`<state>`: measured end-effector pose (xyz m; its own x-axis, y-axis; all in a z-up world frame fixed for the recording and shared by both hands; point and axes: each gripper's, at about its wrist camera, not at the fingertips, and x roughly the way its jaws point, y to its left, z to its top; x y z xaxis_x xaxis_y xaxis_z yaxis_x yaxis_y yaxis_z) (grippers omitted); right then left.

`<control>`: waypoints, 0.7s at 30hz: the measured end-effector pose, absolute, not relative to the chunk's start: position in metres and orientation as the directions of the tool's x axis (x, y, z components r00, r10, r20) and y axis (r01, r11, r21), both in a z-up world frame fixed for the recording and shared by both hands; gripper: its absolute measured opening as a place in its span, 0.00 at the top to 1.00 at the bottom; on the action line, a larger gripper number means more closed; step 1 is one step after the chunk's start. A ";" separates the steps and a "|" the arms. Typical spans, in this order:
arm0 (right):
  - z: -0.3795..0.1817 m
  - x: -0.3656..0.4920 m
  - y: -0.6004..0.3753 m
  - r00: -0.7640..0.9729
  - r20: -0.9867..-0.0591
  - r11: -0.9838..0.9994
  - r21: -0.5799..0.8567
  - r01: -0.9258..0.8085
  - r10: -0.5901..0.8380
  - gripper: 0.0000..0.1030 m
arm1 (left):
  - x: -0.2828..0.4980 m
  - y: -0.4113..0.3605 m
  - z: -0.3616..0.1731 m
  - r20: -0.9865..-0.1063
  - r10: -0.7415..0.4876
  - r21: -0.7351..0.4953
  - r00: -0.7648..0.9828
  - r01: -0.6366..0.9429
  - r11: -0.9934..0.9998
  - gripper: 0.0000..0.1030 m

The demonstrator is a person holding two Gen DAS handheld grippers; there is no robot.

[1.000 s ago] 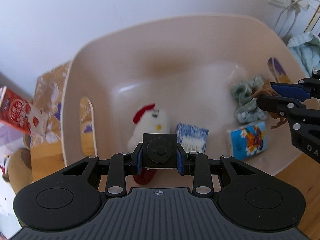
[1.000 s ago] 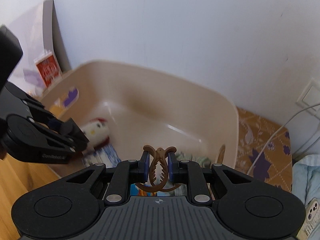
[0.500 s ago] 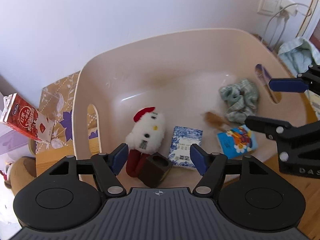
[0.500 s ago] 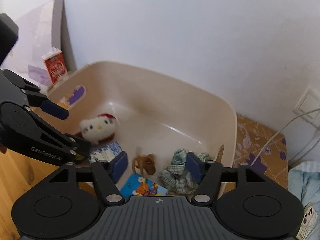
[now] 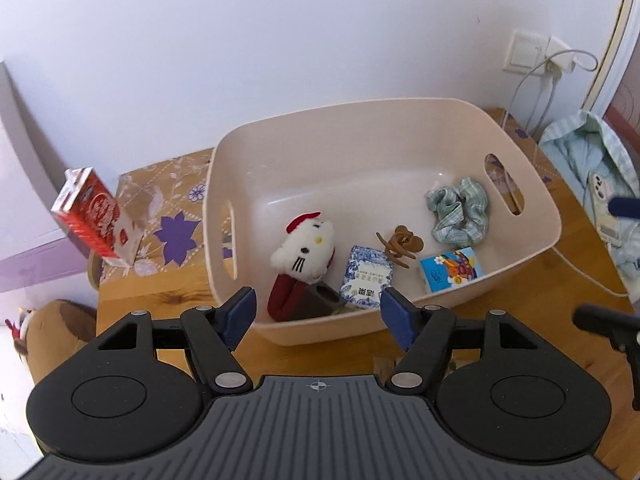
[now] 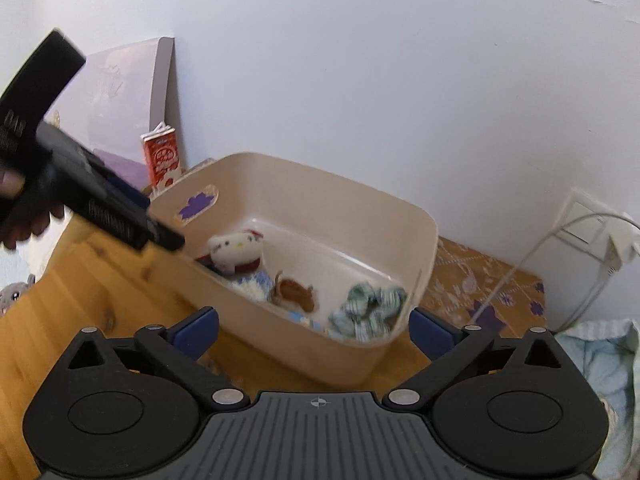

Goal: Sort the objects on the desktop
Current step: 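Withdraw both open tools from the basket toward the remaining clutter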

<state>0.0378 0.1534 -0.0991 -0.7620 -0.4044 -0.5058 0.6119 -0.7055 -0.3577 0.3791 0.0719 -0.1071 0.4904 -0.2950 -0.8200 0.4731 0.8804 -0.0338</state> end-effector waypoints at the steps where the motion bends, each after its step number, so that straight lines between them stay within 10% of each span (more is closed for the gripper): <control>1: -0.102 0.042 0.157 -0.762 -0.510 -0.705 -0.360 0.611 -0.400 0.00 | 0.375 0.075 -0.105 -0.815 -0.296 -0.032 0.498 0.471 0.882 0.32; 21: -0.167 0.041 0.160 -0.675 -0.666 -0.678 -0.338 0.652 -0.317 0.00 | 0.300 0.066 -0.158 -0.913 -0.292 -0.165 0.286 0.397 0.903 0.32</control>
<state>0.0409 0.1598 -0.1671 -0.6754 -0.3171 -0.6657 0.6521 -0.6784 -0.3385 0.3003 0.0665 -0.1576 0.2860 -0.2923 -0.9125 0.3974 0.9028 -0.1646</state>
